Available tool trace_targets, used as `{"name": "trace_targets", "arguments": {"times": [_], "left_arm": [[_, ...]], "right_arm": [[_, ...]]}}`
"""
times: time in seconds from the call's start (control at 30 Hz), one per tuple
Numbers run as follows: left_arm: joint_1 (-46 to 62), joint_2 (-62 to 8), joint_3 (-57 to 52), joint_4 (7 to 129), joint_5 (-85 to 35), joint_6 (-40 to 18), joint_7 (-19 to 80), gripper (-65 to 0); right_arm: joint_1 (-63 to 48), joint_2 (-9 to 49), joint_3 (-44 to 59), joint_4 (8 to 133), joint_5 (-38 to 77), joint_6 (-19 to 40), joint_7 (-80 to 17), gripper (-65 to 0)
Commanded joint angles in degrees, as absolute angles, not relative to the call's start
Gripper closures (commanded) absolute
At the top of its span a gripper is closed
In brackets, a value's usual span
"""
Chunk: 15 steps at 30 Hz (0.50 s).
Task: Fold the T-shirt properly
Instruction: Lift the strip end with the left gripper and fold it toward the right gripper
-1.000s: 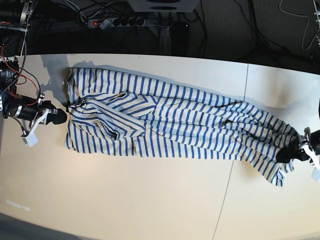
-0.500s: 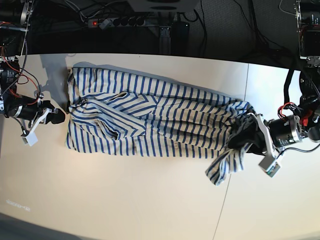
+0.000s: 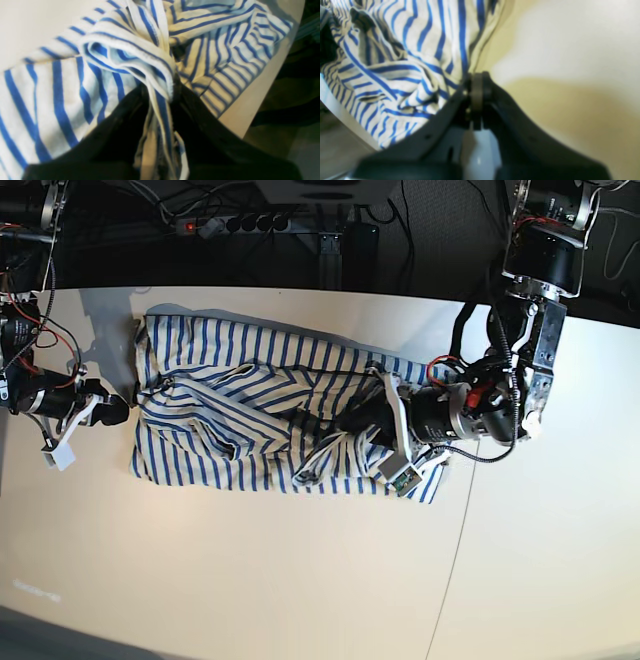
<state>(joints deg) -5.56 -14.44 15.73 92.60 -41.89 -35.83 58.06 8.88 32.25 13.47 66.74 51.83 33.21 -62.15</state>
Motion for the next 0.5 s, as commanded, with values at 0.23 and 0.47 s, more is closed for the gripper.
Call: {"name": "trace_targets", "arguments": {"times": [0.23, 0.47], "left_arm": [[-6.7, -8.6, 15.6, 90.9, -42.3, -35.4, 56.8, 0.0], [-6.7, -5.6, 15.5, 90.9, -40.9, -34.1, 58.0, -23.5]], "right_arm": [[10.0, 33.5, 13.9, 67.4, 52.9, 36.2, -61.3, 0.0], [10.0, 33.5, 13.9, 67.4, 52.9, 36.2, -61.2, 0.0]]}}
